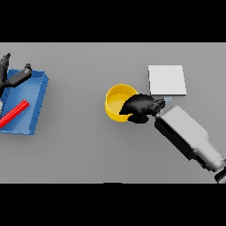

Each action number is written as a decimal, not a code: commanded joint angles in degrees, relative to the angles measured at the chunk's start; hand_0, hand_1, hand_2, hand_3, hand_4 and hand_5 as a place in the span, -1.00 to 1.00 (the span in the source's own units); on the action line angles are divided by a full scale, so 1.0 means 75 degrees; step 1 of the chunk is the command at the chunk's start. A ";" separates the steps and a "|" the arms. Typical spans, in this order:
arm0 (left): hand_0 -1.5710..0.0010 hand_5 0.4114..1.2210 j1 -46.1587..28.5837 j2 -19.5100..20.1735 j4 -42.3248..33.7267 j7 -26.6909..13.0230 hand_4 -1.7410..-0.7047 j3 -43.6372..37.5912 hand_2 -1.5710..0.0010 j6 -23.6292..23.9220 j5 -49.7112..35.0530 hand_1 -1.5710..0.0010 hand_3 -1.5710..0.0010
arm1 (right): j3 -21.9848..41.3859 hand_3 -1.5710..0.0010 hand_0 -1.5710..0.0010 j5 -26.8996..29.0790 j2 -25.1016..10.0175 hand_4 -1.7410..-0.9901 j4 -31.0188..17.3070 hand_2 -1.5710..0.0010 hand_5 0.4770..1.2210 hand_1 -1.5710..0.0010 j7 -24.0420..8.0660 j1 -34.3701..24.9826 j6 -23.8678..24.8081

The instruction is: Pick up the red beaker and tilt it to pour out 1 green nut into yellow bowl. Pick up the yellow bowl and place it on the metallic measuring scale.

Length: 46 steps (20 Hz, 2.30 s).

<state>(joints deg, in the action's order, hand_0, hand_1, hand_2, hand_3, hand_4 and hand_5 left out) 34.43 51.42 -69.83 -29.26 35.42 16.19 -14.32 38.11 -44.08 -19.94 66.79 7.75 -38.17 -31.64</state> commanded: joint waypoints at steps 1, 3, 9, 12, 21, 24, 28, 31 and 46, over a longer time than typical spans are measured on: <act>1.00 -0.23 -0.0010 0.0041 -0.0039 -0.0057 0.80 0.0006 1.00 0.0017 0.0015 1.00 1.00 | -0.0002 -0.50 -0.88 0.0017 -0.0030 -0.92 0.0006 -0.81 0.94 -0.88 0.0051 0.0017 0.0060; 1.00 -0.23 -0.0075 0.0095 -0.0083 -0.0020 0.81 0.0002 1.00 0.0035 0.0022 1.00 1.00 | -0.0030 -0.52 -0.93 0.0112 -0.0234 -0.95 0.0240 -0.85 0.96 -0.92 0.0151 0.0011 -0.0057; 1.00 -0.24 -0.0130 0.0087 -0.0202 -0.0045 0.82 0.0040 1.00 0.0065 0.0018 1.00 1.00 | -0.0463 -0.73 -0.98 0.0510 -0.0755 -0.97 0.1174 -0.93 0.99 -0.98 -0.0194 -0.0296 -0.0653; 1.00 -0.23 -0.0016 0.0086 -0.0093 -0.0022 0.82 -0.0010 1.00 0.0014 0.0011 1.00 1.00 | -0.0742 -0.67 -0.99 0.0659 -0.1015 -0.96 0.1592 -0.97 0.99 -0.99 -0.0602 -0.0433 -0.0904; 1.00 -0.19 -0.0088 0.0270 -0.0322 -0.0012 0.79 -0.0063 1.00 0.0065 -0.0004 1.00 1.00 | -0.1156 -0.69 -1.00 0.0754 -0.1490 -0.94 0.1985 -1.00 1.00 -1.00 -0.0966 -0.0577 -0.0870; 1.00 -0.20 0.0016 0.0301 -0.0428 -0.0385 0.81 0.0033 1.00 0.0081 0.0098 1.00 1.00 | -0.1344 -0.60 -1.00 0.0655 -0.1645 -0.94 0.1481 -1.00 1.00 -1.00 -0.0965 -0.0755 -0.0523; 1.00 -0.16 -0.0121 0.0338 -0.0627 -0.0525 0.78 0.0027 1.00 0.0125 0.0006 1.00 1.00 | -0.1684 -0.54 -1.00 0.0705 -0.1794 -0.94 0.0600 -1.00 1.00 -1.00 -0.0992 -0.0874 -0.0178; 1.00 -0.12 -0.0142 0.0344 -0.0738 -0.0625 0.75 0.0038 1.00 0.0235 0.0043 1.00 1.00 | -0.1750 -0.50 -1.00 0.0593 -0.1830 -0.94 -0.0201 -1.00 1.00 -1.00 -0.0737 -0.0973 0.0231; 1.00 -0.23 -0.0153 0.0394 -0.0746 -0.0705 0.82 0.0058 1.00 0.0218 0.0056 1.00 1.00 | -0.1580 -0.91 -1.00 0.0401 -0.1291 -0.96 -0.3371 -0.99 1.00 -0.90 -0.0191 -0.1492 0.1719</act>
<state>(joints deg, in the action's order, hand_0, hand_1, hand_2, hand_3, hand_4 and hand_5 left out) 33.27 54.37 -75.44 -34.52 35.86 17.81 -13.91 26.26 -41.05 -29.65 41.49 6.18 -49.35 -18.76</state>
